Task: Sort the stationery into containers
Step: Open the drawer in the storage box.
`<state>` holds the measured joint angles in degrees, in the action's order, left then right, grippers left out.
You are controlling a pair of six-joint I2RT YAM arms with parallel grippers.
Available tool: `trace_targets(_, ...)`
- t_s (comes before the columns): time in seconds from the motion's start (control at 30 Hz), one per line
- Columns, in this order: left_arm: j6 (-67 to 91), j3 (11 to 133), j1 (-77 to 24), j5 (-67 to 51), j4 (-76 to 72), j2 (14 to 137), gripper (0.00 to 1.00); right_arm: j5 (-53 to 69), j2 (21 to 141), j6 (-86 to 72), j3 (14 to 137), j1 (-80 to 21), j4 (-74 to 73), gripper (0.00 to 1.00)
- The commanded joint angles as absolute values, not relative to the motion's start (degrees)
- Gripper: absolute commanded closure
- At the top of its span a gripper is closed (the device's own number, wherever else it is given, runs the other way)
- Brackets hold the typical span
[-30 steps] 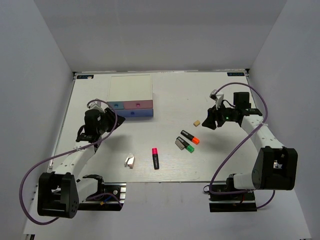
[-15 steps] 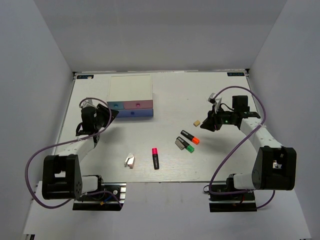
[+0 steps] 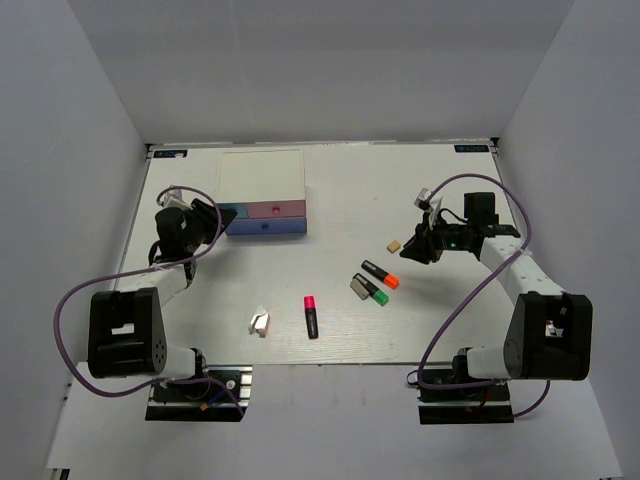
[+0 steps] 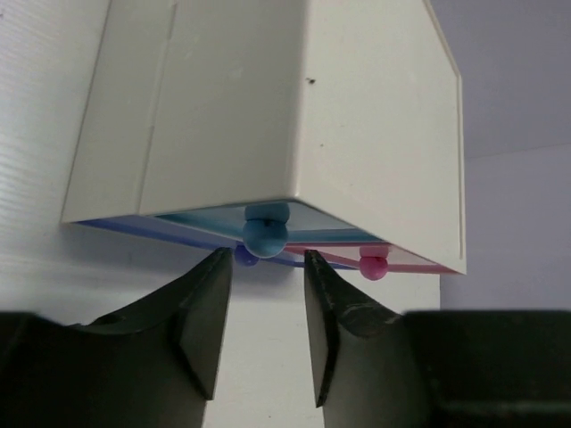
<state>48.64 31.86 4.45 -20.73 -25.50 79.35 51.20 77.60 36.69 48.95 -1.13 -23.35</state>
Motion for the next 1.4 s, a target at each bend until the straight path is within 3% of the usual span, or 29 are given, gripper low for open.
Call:
trace_targets(0.0,48.5,32.1,5.1,-23.6,-29.9,79.4,0.5,52.9,78.0,38.1,49.0,-1.0,-22.9,0.64)
trace_targets(0.13,49.0,32.6,5.6,-24.3,-31.0,81.6,0.41,52.8,78.9,38.6,49.7,-1.0,-23.5,0.64)
trace_targets(0.3,49.0,33.8,5.6,-24.3,-32.8,83.8,0.41,52.1,80.1,39.0,50.6,-1.0,-24.1,0.64)
trace_targets(0.6,50.1,34.4,5.6,-24.8,-36.0,86.9,0.62,51.7,80.6,39.7,50.8,-1.0,-24.3,0.65)
trace_targets(0.83,49.5,36.8,5.6,-24.3,-34.2,87.5,0.64,51.5,80.9,40.0,51.0,-1.0,-24.5,0.65)
trace_targets(1.0,48.3,36.8,5.6,-24.3,-32.9,86.9,0.85,51.4,81.1,40.0,50.9,-1.1,-24.4,0.65)
trace_targets(1.37,46.2,27.1,5.6,-26.2,-29.5,78.1,0.91,51.3,81.7,40.2,51.2,-1.1,-24.5,0.64)
